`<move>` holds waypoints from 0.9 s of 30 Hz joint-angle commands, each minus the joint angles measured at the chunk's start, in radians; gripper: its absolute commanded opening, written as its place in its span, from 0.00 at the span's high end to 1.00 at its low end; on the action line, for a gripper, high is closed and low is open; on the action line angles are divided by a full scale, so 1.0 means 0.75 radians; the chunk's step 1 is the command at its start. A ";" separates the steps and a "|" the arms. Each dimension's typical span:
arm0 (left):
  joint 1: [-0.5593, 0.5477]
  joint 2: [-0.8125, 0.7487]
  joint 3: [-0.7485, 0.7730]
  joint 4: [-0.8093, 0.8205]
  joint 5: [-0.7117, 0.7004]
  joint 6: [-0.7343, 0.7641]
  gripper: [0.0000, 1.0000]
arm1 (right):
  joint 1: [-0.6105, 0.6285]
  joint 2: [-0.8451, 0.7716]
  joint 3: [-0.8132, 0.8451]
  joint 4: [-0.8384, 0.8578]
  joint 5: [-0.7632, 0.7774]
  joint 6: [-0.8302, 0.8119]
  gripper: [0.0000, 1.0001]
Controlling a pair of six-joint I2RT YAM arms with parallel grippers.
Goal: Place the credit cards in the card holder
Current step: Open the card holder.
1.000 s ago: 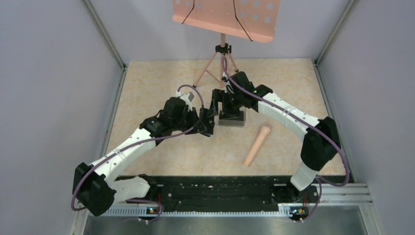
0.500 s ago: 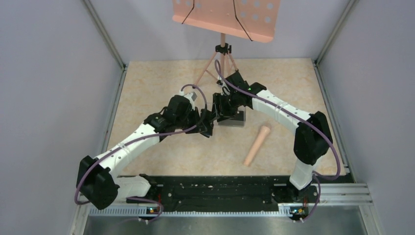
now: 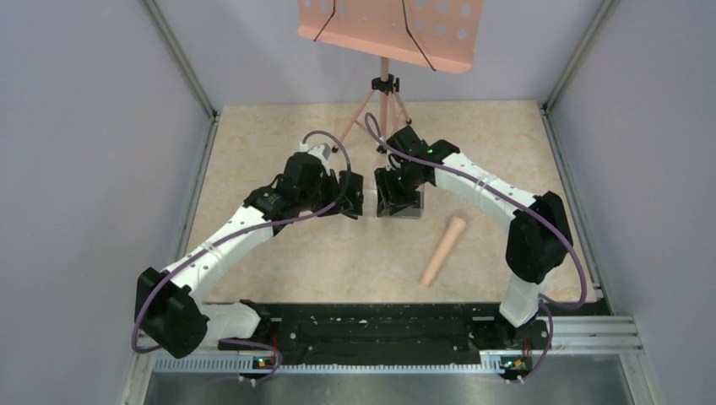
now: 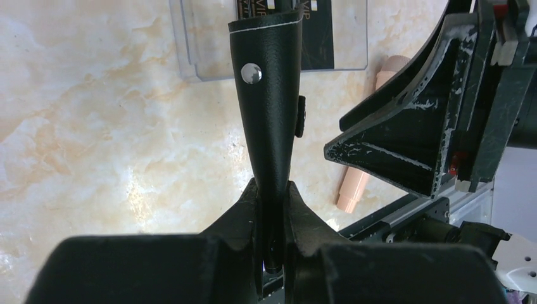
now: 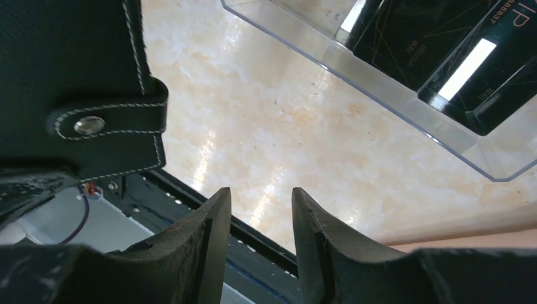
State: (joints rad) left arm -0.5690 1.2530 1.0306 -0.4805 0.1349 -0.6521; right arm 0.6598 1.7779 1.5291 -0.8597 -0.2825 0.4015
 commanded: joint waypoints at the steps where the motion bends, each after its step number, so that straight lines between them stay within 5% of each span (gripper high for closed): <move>1: 0.025 0.024 0.063 0.094 0.030 0.015 1.00 | -0.021 0.008 0.043 -0.048 0.051 -0.046 0.60; 15: 0.031 0.208 0.204 -0.009 0.112 0.123 1.00 | -0.041 0.182 0.391 0.038 -0.203 -0.034 0.39; 27: 0.032 0.230 0.205 0.006 0.136 0.089 1.00 | -0.039 0.352 0.456 -0.135 -0.039 -0.090 0.56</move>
State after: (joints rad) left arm -0.5430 1.4460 1.1450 -0.5415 0.2096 -0.5766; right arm 0.6331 2.0354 1.8481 -0.9051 -0.3893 0.3672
